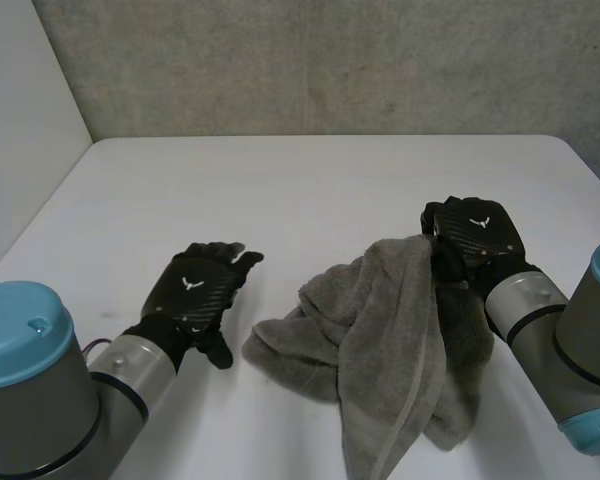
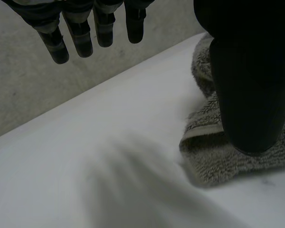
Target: Fold the towel.
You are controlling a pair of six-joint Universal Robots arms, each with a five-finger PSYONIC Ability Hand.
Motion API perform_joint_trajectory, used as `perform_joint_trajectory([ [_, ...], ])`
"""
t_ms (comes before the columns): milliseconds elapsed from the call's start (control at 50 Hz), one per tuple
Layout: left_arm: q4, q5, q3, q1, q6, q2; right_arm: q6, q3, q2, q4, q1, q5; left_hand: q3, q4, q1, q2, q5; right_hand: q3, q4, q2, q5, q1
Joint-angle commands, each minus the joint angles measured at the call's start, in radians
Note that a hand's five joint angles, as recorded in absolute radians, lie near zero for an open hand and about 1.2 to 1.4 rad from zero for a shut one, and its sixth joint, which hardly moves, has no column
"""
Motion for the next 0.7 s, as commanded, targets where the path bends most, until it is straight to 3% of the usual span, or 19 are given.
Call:
perform_joint_trajectory([
  [20, 0.055, 0.027, 0.077, -0.017, -0.011, -0.110, -0.002, -0.004, 0.004, 0.001, -0.031, -0.008, 0.053, 0.053, 0.056, 0.056, 0.019, 0.074, 0.059, 0.093, 0.084, 0.084],
  [160, 0.000, 0.026, 0.181, -0.035, -0.028, -0.250, -0.002, -0.003, 0.004, 0.003, -0.068, -0.011, 0.194, 0.194, 0.197, 0.197, 0.160, 0.074, 0.059, 0.093, 0.084, 0.084],
  [400, -0.017, 0.026, 0.300, -0.072, -0.081, -0.352, -0.002, -0.004, 0.016, 0.003, -0.096, -0.053, 0.253, 0.253, 0.256, 0.256, 0.219, 0.074, 0.059, 0.093, 0.084, 0.084],
  [660, -0.020, 0.026, 0.425, -0.118, -0.094, -0.451, -0.002, 0.005, 0.016, 0.009, -0.086, -0.057, 0.570, 0.570, 0.573, 0.573, 0.536, 0.074, 0.059, 0.093, 0.084, 0.084],
  [700, -0.020, 0.026, 0.439, -0.126, -0.093, -0.463, -0.002, 0.005, 0.016, 0.009, -0.085, -0.057, 0.718, 0.719, 0.722, 0.722, 0.685, 0.074, 0.059, 0.093, 0.084, 0.084],
])
